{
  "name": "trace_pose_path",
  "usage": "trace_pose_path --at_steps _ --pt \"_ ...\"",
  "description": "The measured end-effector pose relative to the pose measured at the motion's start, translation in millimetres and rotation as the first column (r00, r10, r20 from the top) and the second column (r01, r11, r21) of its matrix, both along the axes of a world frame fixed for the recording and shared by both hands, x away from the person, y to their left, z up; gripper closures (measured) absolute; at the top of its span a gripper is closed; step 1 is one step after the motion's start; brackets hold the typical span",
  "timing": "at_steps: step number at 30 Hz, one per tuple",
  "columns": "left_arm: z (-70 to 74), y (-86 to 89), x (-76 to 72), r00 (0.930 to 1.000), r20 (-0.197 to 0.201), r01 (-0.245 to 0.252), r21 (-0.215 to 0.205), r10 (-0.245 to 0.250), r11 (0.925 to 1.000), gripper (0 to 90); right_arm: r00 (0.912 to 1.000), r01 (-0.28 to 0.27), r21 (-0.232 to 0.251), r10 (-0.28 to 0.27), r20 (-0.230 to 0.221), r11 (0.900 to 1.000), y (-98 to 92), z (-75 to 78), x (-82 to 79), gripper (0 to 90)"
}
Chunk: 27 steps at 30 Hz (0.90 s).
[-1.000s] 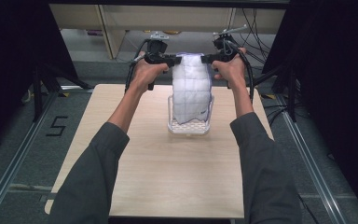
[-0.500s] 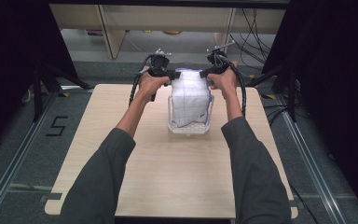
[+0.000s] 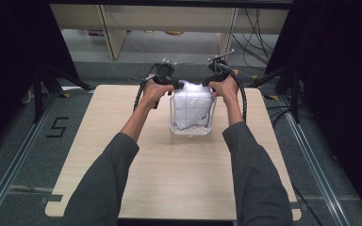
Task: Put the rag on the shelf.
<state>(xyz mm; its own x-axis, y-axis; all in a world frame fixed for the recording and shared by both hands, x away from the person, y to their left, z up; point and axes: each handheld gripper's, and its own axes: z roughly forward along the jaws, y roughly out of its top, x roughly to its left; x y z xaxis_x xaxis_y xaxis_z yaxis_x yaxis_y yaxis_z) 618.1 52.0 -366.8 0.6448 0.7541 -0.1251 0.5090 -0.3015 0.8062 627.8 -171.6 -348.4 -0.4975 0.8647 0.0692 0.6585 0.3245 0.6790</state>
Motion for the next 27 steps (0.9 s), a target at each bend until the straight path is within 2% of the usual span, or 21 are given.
trace_pose_path --at_steps 2,3,6,7,8,10,11,13,14,16,17,21,22,24,25,26,27 --pt "2.2 4.0 -1.6 0.9998 -0.011 -0.017 -0.008 0.017 0.9998 63.1 0.9999 0.003 -0.009 -0.002 0.012 1.000 -1.9 0.4 0.0 64.5" --pt "2.3 5.7 -1.5 0.9996 -0.022 -0.021 -0.009 0.021 0.9997 61.8 0.9997 0.023 0.004 -0.023 -0.003 1.000 -1.6 1.8 -1.2 62.6" --pt "2.3 10.0 -1.5 0.9991 -0.038 -0.020 0.000 0.020 0.9998 57.0 0.9993 0.038 0.002 -0.038 -0.001 0.999 -4.2 3.6 -2.4 60.6" --pt "2.3 12.5 -2.0 0.9988 -0.037 -0.033 -0.002 0.033 0.9995 57.0 0.9987 0.050 0.014 -0.050 -0.008 0.999 -5.0 5.1 -3.8 59.5" --pt "2.1 15.8 -2.2 0.9984 -0.039 -0.042 -0.008 0.042 0.9991 56.2 0.9992 0.039 0.010 -0.039 0.004 0.999 -8.3 6.6 -3.3 58.3" --pt "1.1 21.6 -2.6 0.9976 -0.047 -0.053 -0.019 0.052 0.9984 55.0 0.9983 0.055 0.024 -0.056 0.016 0.998 -13.5 10.1 -4.4 54.6" --pt "1.0 24.9 -3.3 0.9974 -0.044 -0.058 -0.012 0.058 0.9982 54.7 0.9974 0.072 0.043 -0.072 0.004 0.996 -13.9 11.3 -5.6 52.3" --pt "1.5 29.8 -4.9 0.9968 -0.050 -0.064 -0.013 0.063 0.9979 53.3 0.9977 0.067 0.061 -0.068 0.004 0.996 -18.0 14.2 -6.3 50.2" --pt "2.5 32.7 -5.9 0.9968 -0.048 -0.065 -0.019 0.064 0.9977 53.0 0.9970 0.074 0.055 -0.075 0.020 0.996 -19.5 15.8 -7.2 49.8" --pt "5.2 37.7 -8.6 0.9967 -0.041 -0.071 -0.018 0.070 0.9973 53.0 0.9977 0.064 0.060 -0.066 0.018 0.996 -21.8 19.0 -9.7 49.8" --pt "6.3 40.0 -10.0 0.9968 -0.035 -0.072 -0.023 0.071 0.9971 52.7 0.9973 0.059 0.055 -0.061 0.040 0.997 -23.8 20.5 -11.0 49.8" --pt "10.0 47.3 -17.2 0.9972 -0.036 -0.066 -0.015 0.066 0.9977 49.9 0.9975 0.046 0.060 -0.049 0.050 0.997 -27.7 25.2 -19.1 48.2" --pt "11.4 49.3 -19.5 0.9972 -0.038 -0.066 -0.013 0.065 0.9977 48.0 0.9967 0.033 0.062 -0.038 0.072 0.998 -29.7 26.9 -22.8 48.2" --pt "14.0 53.1 -23.9 0.9978 -0.031 -0.059 -0.016 0.059 0.9981 47.2 0.9965 0.014 0.061 -0.019 0.081 0.998 -31.2 27.8 -24.5 47.8" --pt "17.2 56.3 -29.1 0.9979 -0.015 -0.063 -0.022 0.063 0.9978 47.2 0.9963 0.034 0.072 -0.040 0.076 0.997 -30.4 28.5 -27.7 47.1" --pt "19.1 57.9 -32.4 0.9975 0.002 -0.070 -0.031 0.070 0.9971 46.7 0.9962 0.027 0.072 -0.033 0.081 0.997 -33.3 31.2 -32.0 46.4" --pt "22.4 60.0 -38.2 0.9971 0.027 -0.070 -0.033 0.071 0.9970 46.7 0.9939 0.007 0.093 -0.017 0.109 0.996 -36.9 32.4 -37.9 45.9"
